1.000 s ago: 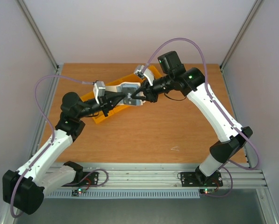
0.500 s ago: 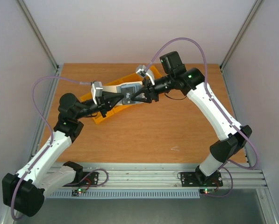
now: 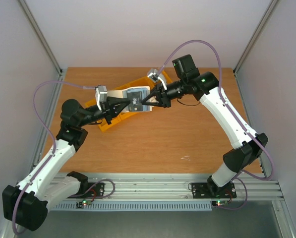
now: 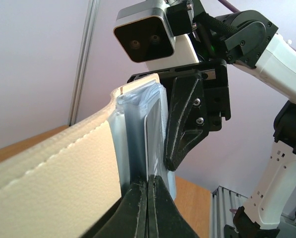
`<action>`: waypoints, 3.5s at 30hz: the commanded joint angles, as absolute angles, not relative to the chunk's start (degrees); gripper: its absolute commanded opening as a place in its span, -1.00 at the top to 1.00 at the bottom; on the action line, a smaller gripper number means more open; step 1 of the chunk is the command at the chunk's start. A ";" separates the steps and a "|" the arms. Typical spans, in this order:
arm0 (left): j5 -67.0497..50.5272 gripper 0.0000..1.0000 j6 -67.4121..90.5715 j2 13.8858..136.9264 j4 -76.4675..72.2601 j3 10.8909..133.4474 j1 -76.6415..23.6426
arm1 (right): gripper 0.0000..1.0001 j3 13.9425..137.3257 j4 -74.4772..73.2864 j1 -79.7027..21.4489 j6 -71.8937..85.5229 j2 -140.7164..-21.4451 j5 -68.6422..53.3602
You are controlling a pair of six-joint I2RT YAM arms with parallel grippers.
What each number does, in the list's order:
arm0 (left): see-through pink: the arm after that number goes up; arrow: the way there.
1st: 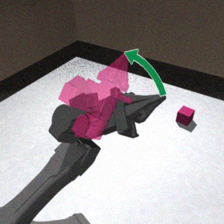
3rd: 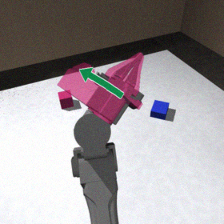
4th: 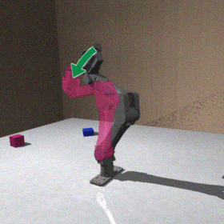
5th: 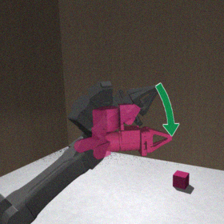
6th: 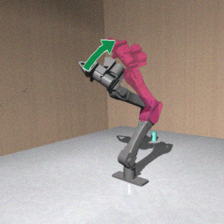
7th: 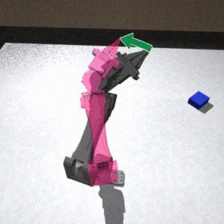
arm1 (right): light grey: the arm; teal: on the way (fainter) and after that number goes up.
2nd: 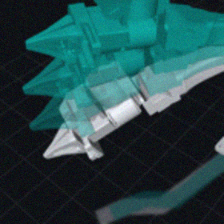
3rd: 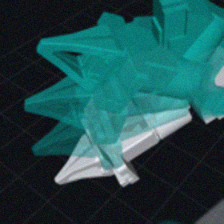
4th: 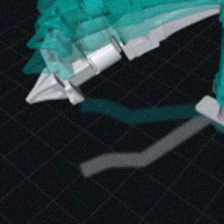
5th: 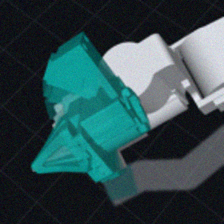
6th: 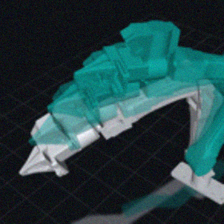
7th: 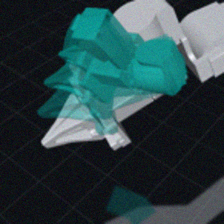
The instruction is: Take the credit cards out of the card holder
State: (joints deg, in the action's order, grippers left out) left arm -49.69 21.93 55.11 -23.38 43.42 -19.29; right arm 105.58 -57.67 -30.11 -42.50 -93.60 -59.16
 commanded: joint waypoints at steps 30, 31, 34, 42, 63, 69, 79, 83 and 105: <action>-55.17 0.82 23.86 56.16 -25.83 44.75 -17.35 | 0.98 108.60 -62.61 -29.79 -45.53 -93.27 -64.33; -55.26 0.82 23.83 56.38 -25.76 44.92 -17.47 | 0.98 108.57 -62.65 -29.75 -45.46 -93.26 -64.23; -55.20 0.81 23.65 56.85 -25.63 45.20 -17.80 | 0.98 108.63 -62.50 -29.79 -45.37 -93.30 -64.05; -54.46 0.99 22.85 56.93 -25.79 45.18 -18.16 | 0.98 109.32 -63.06 -29.75 -45.71 -94.02 -64.16; -54.59 1.00 22.75 56.28 -25.47 44.12 -17.20 | 0.98 109.33 -63.74 -26.61 -45.70 -93.76 -65.20; -53.88 0.99 21.97 57.27 -26.53 44.27 -18.75 | 0.98 109.81 -63.09 -27.15 -45.05 -94.27 -65.91; -53.74 0.75 21.40 58.51 -27.38 44.82 -20.12 | 0.98 109.62 -62.97 -27.42 -44.97 -94.46 -66.43; -53.65 0.85 21.14 58.62 -27.49 44.87 -20.26 | 0.98 109.52 -63.21 -27.42 -45.26 -94.31 -66.44; -50.07 0.99 10.18 55.30 -11.90 43.26 -15.11 | 0.97 100.30 -64.40 -9.55 -42.57 -89.38 -53.19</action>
